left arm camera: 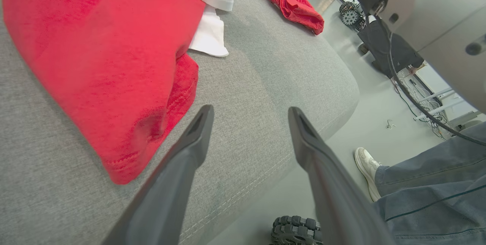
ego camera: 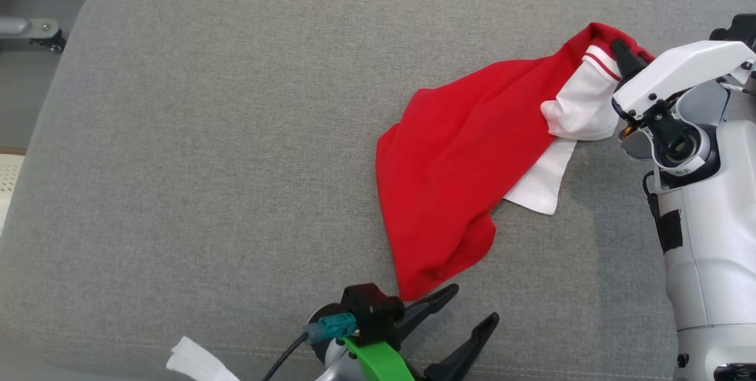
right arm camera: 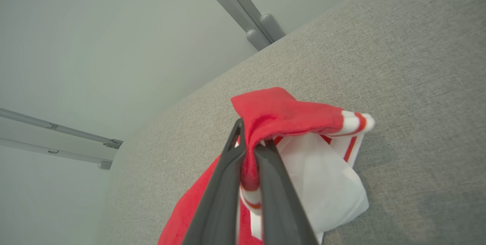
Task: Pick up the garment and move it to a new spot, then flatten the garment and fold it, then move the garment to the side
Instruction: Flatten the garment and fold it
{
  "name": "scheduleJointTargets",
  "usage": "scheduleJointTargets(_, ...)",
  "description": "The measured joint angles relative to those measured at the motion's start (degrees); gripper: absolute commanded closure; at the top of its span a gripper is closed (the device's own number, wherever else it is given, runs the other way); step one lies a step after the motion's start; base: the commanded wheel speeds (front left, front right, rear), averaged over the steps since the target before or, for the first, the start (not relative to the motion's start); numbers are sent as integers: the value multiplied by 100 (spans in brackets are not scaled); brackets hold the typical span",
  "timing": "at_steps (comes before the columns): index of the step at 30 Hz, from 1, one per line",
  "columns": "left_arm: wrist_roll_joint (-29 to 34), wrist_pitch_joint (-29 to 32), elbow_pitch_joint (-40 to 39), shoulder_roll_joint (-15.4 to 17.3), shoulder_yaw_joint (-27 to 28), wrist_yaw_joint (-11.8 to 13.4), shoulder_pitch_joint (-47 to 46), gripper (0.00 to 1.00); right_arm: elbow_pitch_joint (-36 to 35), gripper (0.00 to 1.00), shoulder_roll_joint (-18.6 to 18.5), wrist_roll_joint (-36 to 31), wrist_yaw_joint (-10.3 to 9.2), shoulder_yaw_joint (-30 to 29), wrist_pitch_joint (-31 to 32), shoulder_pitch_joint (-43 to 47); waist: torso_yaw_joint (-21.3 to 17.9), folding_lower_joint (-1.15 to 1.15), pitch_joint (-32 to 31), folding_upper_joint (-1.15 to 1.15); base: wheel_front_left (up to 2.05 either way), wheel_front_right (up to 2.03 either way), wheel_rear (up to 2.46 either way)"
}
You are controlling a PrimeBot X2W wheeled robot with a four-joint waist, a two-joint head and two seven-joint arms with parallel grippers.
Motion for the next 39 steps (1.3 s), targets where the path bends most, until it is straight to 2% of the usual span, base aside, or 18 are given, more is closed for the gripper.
scheduleJointTargets(4,-3,112,194,-1,-144,0,-354,0,9,100,21,208,0,82,-134,-28,-186,0,55,0,0,0,0)
scheduleJointTargets(11,82,136,879,-2,141,18,-743,0,-4,100,23,509,23,316,-281,-108,-515,0,156,0,0,0,0)
scheduleJointTargets(19,158,108,1585,-13,300,238,-1051,0,-66,100,19,1014,113,723,-431,-158,-837,0,277,0,0,0,0)
scheduleJointTargets(27,291,58,2185,-33,215,291,-1279,0,-159,100,10,1371,160,1003,-556,-148,-991,0,330,0,0,0,0)
scheduleJointTargets(34,693,26,2580,-59,38,339,-1539,0,-196,100,9,1553,158,1151,-652,-141,-1047,0,301,0,0,0,0)
scheduleJointTargets(35,743,26,2643,-63,14,338,-1572,58,-202,100,9,1568,156,1172,-654,-136,-1051,0,296,0,0,0,0)
scheduleJointTargets(36,778,26,2691,-66,-3,339,-1594,81,-204,100,10,1590,152,1198,-679,-130,-1055,0,291,0,0,0,0)
scheduleJointTargets(37,811,26,2727,-65,-11,339,-1611,100,-205,100,10,1597,152,1220,-703,-124,-1059,0,285,0,0,0,0)
scheduleJointTargets(39,831,12,2822,-65,-10,343,-1654,100,-208,100,10,1602,149,1254,-721,-119,-1066,0,272,0,0,0,0)
